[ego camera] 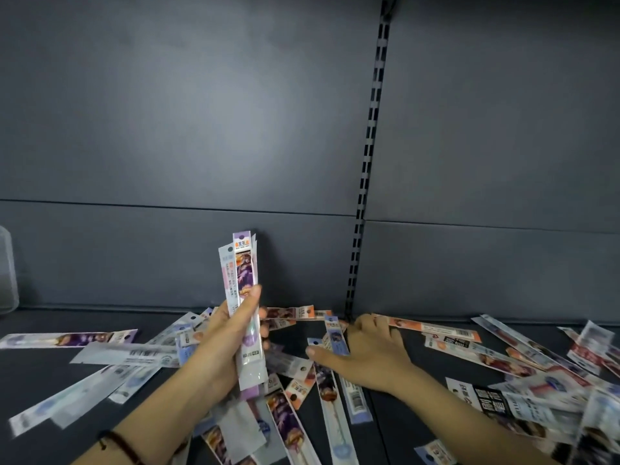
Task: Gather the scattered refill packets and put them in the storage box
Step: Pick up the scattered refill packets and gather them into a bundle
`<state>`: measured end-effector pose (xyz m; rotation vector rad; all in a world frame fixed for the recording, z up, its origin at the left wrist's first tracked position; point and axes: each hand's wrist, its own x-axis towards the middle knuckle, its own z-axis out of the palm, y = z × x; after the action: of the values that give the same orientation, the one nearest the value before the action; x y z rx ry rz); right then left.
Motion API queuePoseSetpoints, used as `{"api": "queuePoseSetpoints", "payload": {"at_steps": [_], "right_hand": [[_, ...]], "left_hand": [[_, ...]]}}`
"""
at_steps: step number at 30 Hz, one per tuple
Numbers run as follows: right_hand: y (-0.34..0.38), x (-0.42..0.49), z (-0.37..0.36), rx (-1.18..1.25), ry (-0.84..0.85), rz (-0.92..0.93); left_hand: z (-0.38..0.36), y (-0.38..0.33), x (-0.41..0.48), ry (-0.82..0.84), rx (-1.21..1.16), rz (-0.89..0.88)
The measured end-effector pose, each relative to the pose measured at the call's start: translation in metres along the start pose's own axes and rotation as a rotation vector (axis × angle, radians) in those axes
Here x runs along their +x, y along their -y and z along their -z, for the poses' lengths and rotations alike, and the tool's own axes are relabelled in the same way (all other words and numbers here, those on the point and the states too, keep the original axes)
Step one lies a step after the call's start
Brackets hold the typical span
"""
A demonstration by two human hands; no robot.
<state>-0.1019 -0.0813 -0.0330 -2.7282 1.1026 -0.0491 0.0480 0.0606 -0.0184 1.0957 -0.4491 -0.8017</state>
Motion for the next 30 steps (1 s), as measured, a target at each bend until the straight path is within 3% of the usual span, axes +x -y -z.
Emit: {"api": "queuePoseSetpoints", "payload": {"at_steps": [5, 11, 16, 25, 30], "right_hand": [[0.001, 0.005, 0.007, 0.083, -0.027, -0.023], [-0.011, 0.009, 0.018, 0.513, 0.029, -0.057], [-0.012, 0.007, 0.021, 0.668, -0.007, -0.062], [0.001, 0.000, 0.067, 1.607, -0.047, 0.060], [0.039, -0.005, 0.065, 1.729, -0.212, 0.145]], "left_hand": [[-0.003, 0.003, -0.004, 0.000, -0.005, 0.027], [-0.004, 0.003, -0.004, -0.009, -0.034, 0.032], [-0.008, 0.006, -0.008, 0.025, 0.025, 0.038], [-0.024, 0.008, -0.016, 0.171, 0.054, 0.067], [-0.037, 0.015, -0.025, 0.285, 0.104, 0.120]]}}
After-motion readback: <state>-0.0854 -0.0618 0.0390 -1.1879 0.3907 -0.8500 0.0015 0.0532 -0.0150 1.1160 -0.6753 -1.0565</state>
